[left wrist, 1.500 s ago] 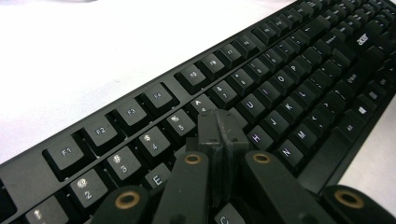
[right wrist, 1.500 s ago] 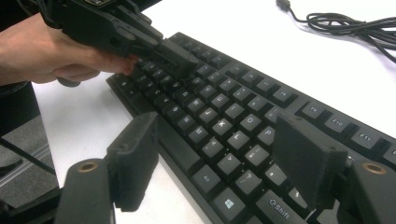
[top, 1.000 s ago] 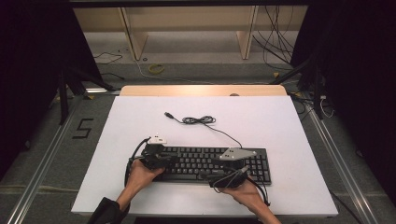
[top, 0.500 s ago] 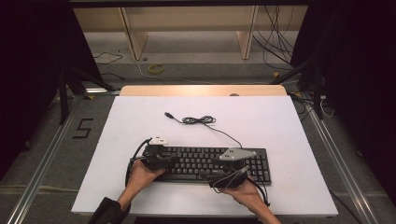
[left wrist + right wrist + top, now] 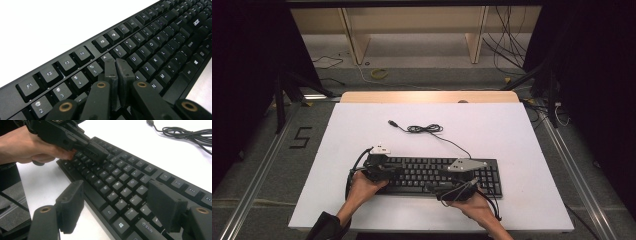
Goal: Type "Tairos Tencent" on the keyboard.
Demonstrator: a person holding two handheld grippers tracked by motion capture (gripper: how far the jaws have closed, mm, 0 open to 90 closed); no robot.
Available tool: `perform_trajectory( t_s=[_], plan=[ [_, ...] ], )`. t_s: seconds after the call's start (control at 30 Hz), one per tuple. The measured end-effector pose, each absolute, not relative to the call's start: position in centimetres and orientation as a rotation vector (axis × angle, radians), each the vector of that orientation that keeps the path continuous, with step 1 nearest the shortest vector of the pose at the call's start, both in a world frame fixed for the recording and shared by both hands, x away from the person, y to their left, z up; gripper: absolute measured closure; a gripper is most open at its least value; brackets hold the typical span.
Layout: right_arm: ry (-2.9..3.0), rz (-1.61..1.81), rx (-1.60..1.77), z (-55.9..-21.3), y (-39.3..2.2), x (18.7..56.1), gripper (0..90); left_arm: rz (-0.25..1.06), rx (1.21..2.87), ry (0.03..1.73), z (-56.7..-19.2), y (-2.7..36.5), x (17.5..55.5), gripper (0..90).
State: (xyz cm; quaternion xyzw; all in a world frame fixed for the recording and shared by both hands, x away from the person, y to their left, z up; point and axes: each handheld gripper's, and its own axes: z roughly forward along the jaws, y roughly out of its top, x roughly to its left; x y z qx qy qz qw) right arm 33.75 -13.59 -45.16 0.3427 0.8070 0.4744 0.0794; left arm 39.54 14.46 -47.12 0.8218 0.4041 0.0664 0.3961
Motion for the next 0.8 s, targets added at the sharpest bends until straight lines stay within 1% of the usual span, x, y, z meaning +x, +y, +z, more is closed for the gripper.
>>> perform_trajectory(
  t_s=[0.37,0.6,0.8],
  plan=[
    [2.412,1.419,1.027,-45.1,-13.6,33.8,31.0,0.155,2.048,1.023,-46.6,14.7,39.4,83.2],
    [2.407,1.42,1.029,-45.1,-13.8,33.9,31.0,0.138,2.042,1.014,-46.2,15.0,39.3,77.5],
    [2.4,1.423,1.035,-45.1,-14.0,33.9,31.0,0.104,2.012,0.998,-45.8,15.4,39.0,69.0]
  ],
)
